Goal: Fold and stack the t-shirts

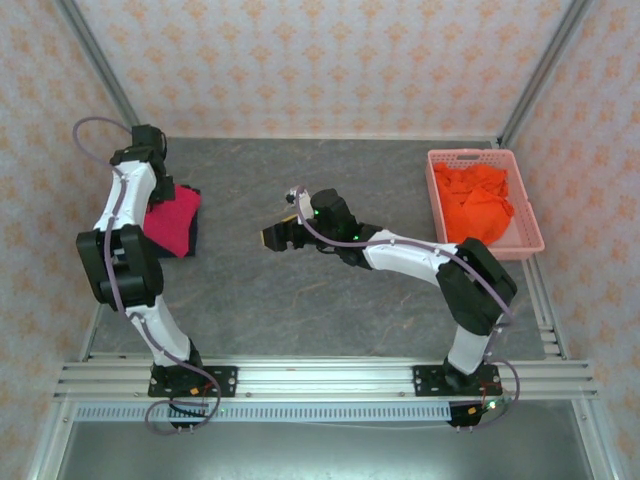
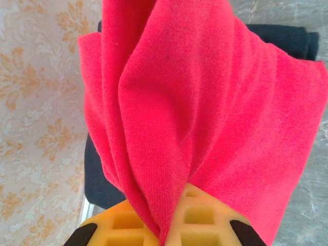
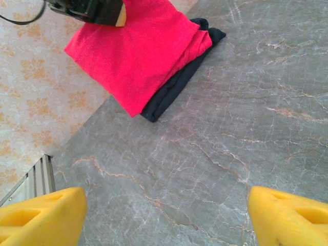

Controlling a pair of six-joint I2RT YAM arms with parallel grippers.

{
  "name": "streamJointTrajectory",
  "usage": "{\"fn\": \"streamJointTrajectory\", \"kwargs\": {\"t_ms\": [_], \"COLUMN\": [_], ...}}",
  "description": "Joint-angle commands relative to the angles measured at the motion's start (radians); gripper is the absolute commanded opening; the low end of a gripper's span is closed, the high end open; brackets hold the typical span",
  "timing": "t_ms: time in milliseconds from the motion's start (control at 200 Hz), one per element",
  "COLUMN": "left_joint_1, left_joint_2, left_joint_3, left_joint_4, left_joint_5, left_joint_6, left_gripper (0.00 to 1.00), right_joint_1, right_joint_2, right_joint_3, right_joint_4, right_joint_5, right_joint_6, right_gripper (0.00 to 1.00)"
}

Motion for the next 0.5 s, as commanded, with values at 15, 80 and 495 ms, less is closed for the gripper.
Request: {"fn": "streamJointTrajectory", "kwargs": {"t_ms": [15, 80, 495], "left_joint_1": [0.004, 0.003, 0.003], "left_joint_2": [0.033, 0.043, 0.074], "left_joint_3": [0.011, 0.022, 0.11], "left_joint_4": [0.035, 0.035, -0.072], "left_joint_5": [-0.058, -0.072, -0.116], "left_joint_6": [-0.025, -0.041, -0.209], "left_gripper": [0.0, 0.0, 0.9], "right_joint_1": [0.001, 0.001, 0.001], "right_joint_2": [0.003, -0.001, -0.047], "right_joint_3": [0.008, 0.001, -0.064], "right_joint_4": [0.019, 0.028, 0.043], "right_joint_5": [-0.016, -0.014, 0.013], "right_joint_6": [0.011, 0.016, 0.024], "right_gripper": [0.83, 0.83, 0.83]}}
